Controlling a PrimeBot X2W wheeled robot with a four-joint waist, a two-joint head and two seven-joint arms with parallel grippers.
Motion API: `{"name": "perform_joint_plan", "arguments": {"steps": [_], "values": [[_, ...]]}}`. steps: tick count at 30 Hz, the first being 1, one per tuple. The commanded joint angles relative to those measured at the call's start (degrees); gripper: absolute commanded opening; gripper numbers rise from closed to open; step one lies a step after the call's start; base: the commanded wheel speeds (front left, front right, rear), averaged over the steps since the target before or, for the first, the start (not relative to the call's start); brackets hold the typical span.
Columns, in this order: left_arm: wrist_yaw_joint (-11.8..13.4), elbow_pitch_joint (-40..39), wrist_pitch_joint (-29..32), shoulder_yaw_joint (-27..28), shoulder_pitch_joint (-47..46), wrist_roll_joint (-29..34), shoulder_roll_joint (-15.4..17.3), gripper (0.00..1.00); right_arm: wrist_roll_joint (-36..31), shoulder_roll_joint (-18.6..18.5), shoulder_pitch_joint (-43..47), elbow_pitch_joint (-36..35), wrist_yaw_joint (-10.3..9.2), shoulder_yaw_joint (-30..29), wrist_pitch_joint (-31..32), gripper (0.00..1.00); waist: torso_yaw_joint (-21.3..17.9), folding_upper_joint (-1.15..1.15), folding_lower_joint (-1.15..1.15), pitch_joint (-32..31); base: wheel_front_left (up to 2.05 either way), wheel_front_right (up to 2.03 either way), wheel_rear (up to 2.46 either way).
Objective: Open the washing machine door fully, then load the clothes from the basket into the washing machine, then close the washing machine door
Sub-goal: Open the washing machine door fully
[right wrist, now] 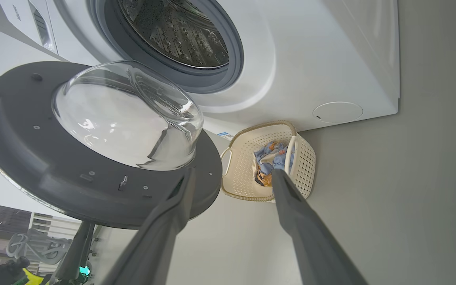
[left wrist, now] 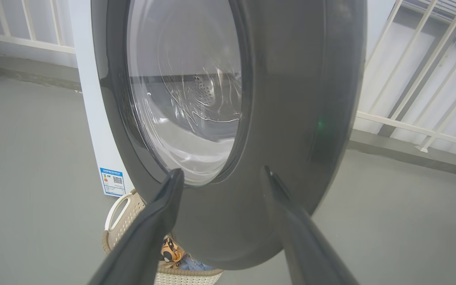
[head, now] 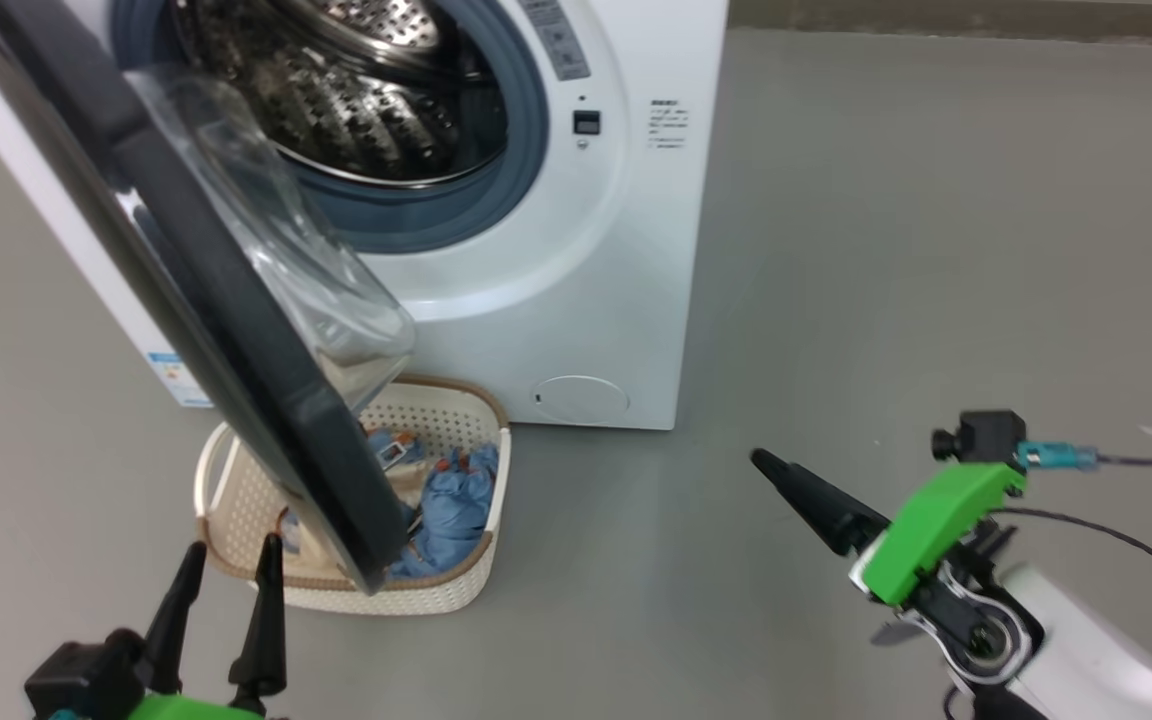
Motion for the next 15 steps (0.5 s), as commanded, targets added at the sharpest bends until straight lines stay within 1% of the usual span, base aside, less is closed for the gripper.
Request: {"name": "perform_joint_plan", "arguments": {"steps": [1, 7, 8, 9, 10, 15], "values": [[-0.1, -1.7, -0.4, 2.3, -0.2, 0.6, 1.2, 1.00, -1.4, -1.0, 1.1, -1.6, 0.11, 1.0, -1.4, 1.00, -1.1, 0.00, 0.00, -0.6, 0.00, 0.00, 0.00], [-0.1, -1.9, -0.4, 3.2, 0.6, 0.8, 1.2, 1.00, -4.9, -4.6, 3.5, -1.7, 0.11, 3.2, -8.4, 1.00, -2.7, 0.00, 0.00, -0.8, 0.00, 0.00, 0.00], [-0.1, -1.9, -0.4, 3.2, 0.6, 0.8, 1.2, 1.00, -4.9, -4.6, 3.5, -1.7, 0.11, 3.2, -8.4, 1.00, -2.7, 0.00, 0.00, -0.8, 0.00, 0.00, 0.00], [-0.1, -1.9, -0.4, 3.3, 0.7, 0.8, 1.2, 1.00, -6.7, -5.9, 4.2, -1.5, 0.11, 4.4, -11.3, 1.00, -2.9, 0.00, 0.00, -0.8, 0.00, 0.00, 0.00], [-0.1, -1.8, -0.4, 3.4, 0.8, 0.8, 1.3, 1.00, -7.8, -6.7, 4.5, -1.1, 0.11, 5.2, -12.8, 1.00, -3.1, 0.00, 0.00, -0.8, 0.00, 0.00, 0.00], [-0.1, -1.8, -0.4, 3.7, 1.0, 0.8, 1.4, 1.00, -10.5, -8.5, 6.0, 0.4, 0.11, 7.4, -19.4, 1.00, -3.4, 0.00, 0.00, -1.0, 0.00, 0.00, 0.00]]}}
